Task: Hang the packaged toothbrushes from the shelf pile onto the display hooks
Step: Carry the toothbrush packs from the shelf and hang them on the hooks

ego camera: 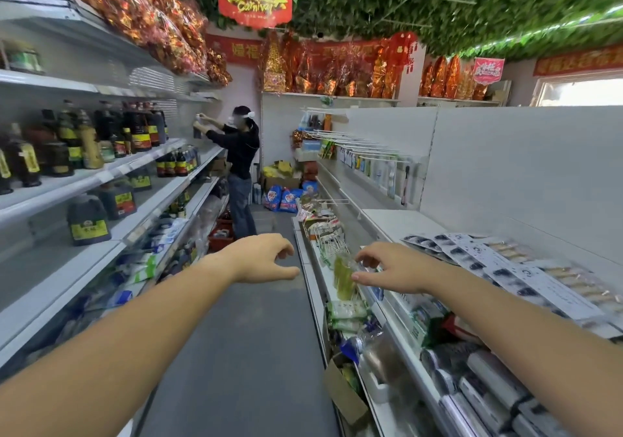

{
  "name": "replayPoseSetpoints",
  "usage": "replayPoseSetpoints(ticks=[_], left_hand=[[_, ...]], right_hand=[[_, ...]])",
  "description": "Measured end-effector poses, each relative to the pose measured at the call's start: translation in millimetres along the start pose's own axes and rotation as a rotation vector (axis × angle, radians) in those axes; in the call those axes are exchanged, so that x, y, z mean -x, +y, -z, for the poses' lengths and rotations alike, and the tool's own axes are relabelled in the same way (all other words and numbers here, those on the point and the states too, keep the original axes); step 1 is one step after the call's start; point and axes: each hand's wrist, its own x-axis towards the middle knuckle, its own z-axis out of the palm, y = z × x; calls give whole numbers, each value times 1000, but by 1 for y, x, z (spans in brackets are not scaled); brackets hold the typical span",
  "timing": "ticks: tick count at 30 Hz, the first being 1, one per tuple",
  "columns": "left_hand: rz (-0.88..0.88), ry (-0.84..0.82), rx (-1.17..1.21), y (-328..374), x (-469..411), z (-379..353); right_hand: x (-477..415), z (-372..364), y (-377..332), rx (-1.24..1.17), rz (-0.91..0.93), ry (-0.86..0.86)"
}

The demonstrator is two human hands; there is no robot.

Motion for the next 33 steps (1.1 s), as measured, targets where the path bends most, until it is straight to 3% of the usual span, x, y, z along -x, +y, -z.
replayPoseSetpoints(ticks=[18, 26, 33], left_hand=[[-46, -22, 0, -64, -286, -5], [-161, -42, 13, -68, -394, -26], [-317, -30, 70, -70, -516, -47]], right_hand=[[-223, 23, 167, 43, -36, 5], [-264, 23, 239, -9, -179, 42], [-281, 27, 300, -5, -418, 83]])
